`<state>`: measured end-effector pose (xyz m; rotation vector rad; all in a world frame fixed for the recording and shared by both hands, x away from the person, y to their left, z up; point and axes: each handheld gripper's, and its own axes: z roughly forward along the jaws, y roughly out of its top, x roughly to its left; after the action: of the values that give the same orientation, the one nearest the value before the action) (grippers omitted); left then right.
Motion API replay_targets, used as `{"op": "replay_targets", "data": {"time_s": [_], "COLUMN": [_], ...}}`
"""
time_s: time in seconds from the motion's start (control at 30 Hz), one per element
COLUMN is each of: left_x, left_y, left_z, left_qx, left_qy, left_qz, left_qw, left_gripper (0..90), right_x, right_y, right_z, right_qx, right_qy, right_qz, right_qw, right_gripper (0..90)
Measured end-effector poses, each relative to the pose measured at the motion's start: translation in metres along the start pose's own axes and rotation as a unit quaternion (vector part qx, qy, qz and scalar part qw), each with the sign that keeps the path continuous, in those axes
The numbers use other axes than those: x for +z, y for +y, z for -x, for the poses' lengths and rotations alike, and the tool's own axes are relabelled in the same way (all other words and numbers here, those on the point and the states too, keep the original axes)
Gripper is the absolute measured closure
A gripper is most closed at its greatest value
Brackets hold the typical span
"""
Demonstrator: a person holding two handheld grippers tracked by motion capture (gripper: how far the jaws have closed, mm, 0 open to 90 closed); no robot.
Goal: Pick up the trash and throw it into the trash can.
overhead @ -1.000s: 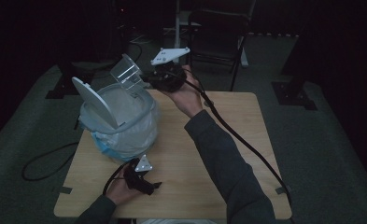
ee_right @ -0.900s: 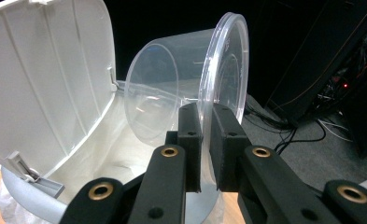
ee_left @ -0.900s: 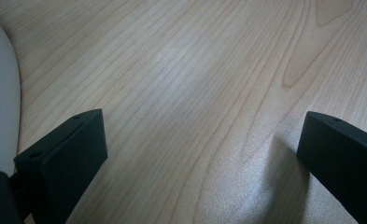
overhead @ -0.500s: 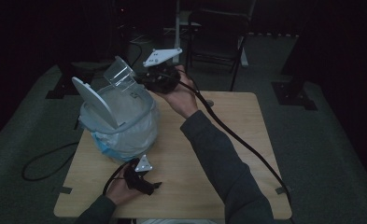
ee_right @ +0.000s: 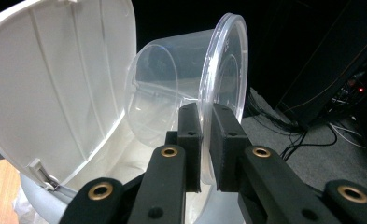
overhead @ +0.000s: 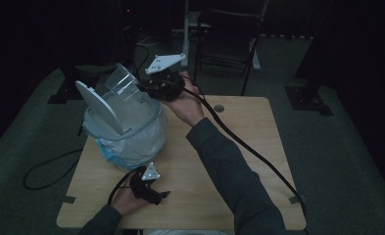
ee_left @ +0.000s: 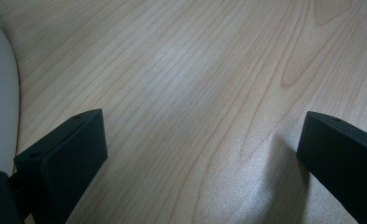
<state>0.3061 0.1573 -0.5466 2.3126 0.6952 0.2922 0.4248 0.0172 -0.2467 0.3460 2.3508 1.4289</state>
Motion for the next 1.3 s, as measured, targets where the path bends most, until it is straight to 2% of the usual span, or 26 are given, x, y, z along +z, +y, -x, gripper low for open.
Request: {"op": "replay_targets", "data": {"time_s": [0.33, 0.8, 0.83, 0.9, 1.07, 1.3], "left_x": [0.0, 0.0, 0.0, 0.0, 0.0, 0.0], "left_y": [0.0, 0.0, 0.0, 0.0, 0.0, 0.0], "left_z": [0.0, 0.0, 0.0, 0.0, 0.0, 0.0], "left_qx": [-0.001, -0.001, -0.001, -0.001, -0.001, -0.001], "left_qy": [0.0, 0.0, 0.0, 0.0, 0.0, 0.0], "left_qz": [0.0, 0.0, 0.0, 0.0, 0.0, 0.0], "left_qw": [1.0, 1.0, 1.0, 1.0, 1.0, 1.0], "left_gripper": [2.2, 2.1, 2.1, 2.1, 2.1, 2.1], "right_x": [0.005, 0.0, 0.001, 0.003, -0.001, -0.006], "right_y": [0.004, 0.012, 0.012, 0.011, 0.012, 0.013], "right_z": [-0.008, -0.017, -0.017, -0.017, -0.013, -0.012], "right_qx": [-0.007, -0.014, -0.012, -0.011, -0.006, -0.007], "right_qy": [0.008, 0.016, 0.021, 0.026, 0.022, 0.016], "right_qz": [0.0, 0.011, 0.007, -0.001, 0.007, 0.009], "right_qw": [0.9999, 0.9997, 0.9997, 0.9996, 0.9997, 0.9998], "right_gripper": [83.0, 82.6, 81.6, 70.6, 69.3, 62.3]}}
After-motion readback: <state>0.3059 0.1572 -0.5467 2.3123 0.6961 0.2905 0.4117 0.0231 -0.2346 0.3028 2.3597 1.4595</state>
